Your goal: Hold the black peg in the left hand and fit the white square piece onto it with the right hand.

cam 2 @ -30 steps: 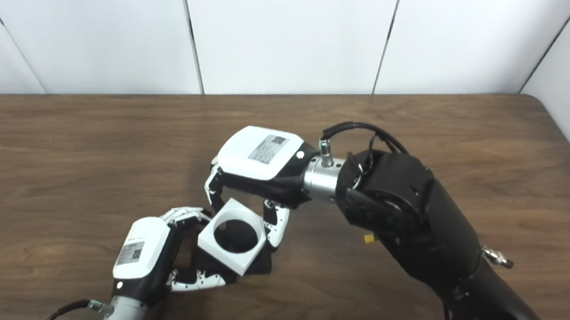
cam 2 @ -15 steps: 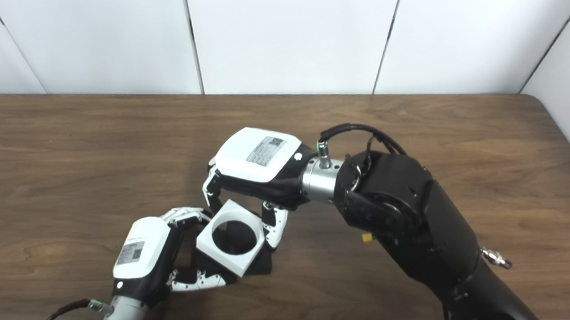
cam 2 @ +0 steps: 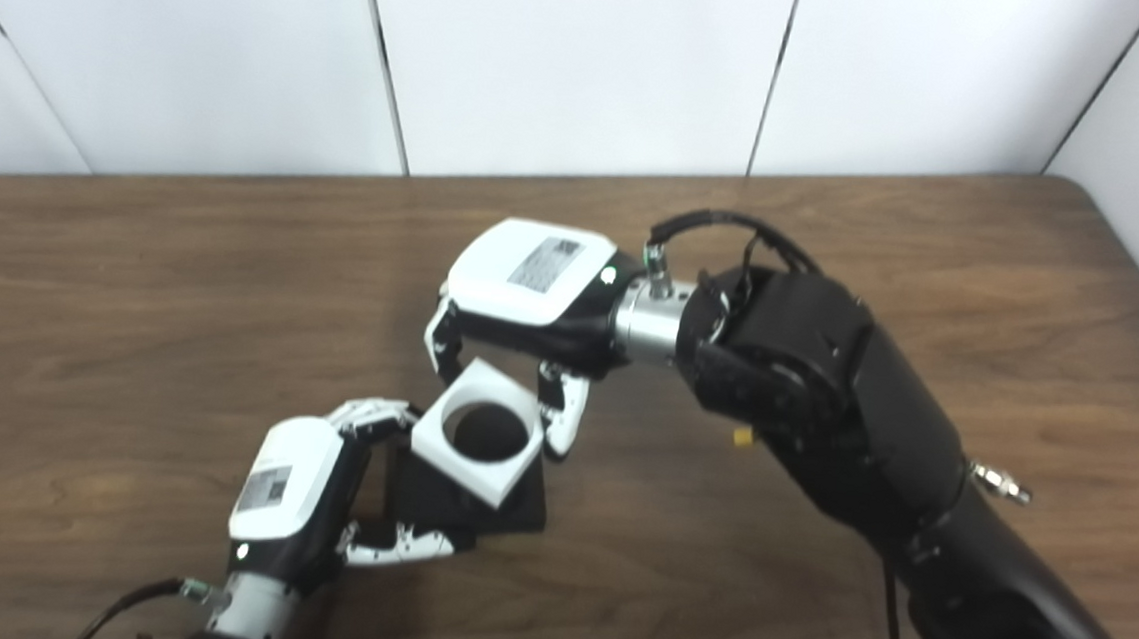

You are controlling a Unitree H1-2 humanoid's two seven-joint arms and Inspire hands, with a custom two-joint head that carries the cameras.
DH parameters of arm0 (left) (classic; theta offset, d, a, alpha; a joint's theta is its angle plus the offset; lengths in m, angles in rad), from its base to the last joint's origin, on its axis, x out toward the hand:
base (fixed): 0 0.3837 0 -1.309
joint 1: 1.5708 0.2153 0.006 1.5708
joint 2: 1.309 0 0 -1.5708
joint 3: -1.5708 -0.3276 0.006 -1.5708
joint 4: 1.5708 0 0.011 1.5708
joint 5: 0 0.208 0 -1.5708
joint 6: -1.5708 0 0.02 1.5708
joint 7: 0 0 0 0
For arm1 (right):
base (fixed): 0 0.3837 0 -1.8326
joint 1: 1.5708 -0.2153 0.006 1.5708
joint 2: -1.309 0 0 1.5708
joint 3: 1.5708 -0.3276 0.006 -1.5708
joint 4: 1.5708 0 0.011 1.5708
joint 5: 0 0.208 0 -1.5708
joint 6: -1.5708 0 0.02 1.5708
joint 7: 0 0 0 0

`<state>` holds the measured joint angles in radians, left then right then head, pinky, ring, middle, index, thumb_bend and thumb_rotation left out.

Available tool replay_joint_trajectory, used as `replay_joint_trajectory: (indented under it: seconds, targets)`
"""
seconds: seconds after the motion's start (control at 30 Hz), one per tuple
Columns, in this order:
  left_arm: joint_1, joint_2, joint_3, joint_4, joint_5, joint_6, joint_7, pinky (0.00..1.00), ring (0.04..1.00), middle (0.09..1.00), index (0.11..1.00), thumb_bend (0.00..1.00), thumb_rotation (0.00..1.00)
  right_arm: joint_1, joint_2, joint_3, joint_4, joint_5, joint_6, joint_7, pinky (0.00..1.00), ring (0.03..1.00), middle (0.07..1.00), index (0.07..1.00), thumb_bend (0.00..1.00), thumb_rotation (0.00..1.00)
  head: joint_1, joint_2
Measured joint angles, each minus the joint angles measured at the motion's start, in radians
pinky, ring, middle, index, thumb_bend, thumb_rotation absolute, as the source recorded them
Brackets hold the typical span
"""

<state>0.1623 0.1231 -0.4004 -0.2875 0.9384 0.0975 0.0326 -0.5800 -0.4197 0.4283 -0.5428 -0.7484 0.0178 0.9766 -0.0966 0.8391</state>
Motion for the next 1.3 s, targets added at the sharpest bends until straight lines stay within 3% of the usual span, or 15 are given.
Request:
replay_joint_trajectory:
  seconds: [1.3]
  targets:
    - [-0.001, 0.0, -0.001, -0.013, 0.0, 0.014, -0.022, 0.69, 0.791, 0.744, 0.488, 0.51, 0.05, 0.003, -0.007, -0.002, 0.011, 0.023, -0.008, 0.024, 0.8, 0.847, 0.711, 0.482, 0.52, 0.13, -0.003, 0.018]
